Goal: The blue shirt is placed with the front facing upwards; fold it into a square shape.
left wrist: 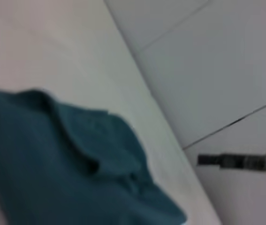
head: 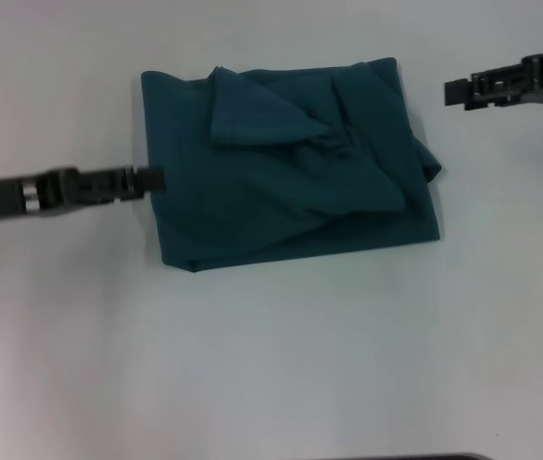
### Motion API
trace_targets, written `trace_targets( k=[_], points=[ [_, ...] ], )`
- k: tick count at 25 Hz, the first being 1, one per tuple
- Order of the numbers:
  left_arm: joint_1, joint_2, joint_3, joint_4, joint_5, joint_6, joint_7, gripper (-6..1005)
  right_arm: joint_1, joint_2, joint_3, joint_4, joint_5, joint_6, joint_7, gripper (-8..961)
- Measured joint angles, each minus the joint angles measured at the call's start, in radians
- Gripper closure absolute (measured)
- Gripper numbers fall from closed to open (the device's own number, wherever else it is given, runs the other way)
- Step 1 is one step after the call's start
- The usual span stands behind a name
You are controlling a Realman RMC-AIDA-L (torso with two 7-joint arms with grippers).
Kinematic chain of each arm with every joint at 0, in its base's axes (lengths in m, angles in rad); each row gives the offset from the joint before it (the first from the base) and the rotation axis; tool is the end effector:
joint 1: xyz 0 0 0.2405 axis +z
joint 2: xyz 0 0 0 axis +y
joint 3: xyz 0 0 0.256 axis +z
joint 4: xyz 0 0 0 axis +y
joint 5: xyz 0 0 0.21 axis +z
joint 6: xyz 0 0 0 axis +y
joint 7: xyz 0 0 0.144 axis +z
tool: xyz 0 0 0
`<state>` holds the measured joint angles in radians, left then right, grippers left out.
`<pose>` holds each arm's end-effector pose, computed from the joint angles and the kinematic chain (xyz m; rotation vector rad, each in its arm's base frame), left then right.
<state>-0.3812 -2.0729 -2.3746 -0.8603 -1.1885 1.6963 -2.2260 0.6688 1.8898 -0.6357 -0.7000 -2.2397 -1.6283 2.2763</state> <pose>-0.2735 0.2952 0.0269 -2.4773 -1.7032 -0.7979 0.2652 0.3720 0.0774 -2.4644 1.6094 0.4398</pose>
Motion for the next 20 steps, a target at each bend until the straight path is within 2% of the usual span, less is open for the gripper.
trace_targets(
  k=[4, 8, 14, 17, 20],
  points=[
    [0.005, -0.009, -0.005, 0.040, 0.064, -0.042, -0.020, 304, 0.049, 0.005, -0.037, 0.000, -0.024, -0.003, 0.072, 352],
    [0.001, -0.030, -0.002, 0.053, 0.079, -0.143, -0.148, 314, 0.076, 0.007, -0.050, -0.001, -0.030, -0.004, 0.121, 352],
    [-0.015, -0.070, 0.001, 0.055, 0.131, -0.310, -0.251, 330, 0.078, -0.001, -0.041, -0.001, -0.026, -0.015, 0.142, 352],
    [-0.039, -0.081, 0.002, 0.077, 0.158, -0.352, -0.258, 337, 0.073, -0.003, -0.038, -0.003, -0.025, -0.018, 0.148, 352],
    [-0.057, -0.081, 0.002, 0.102, 0.167, -0.385, -0.256, 345, 0.070, -0.003, -0.038, -0.008, -0.024, -0.020, 0.148, 352]
  ],
)
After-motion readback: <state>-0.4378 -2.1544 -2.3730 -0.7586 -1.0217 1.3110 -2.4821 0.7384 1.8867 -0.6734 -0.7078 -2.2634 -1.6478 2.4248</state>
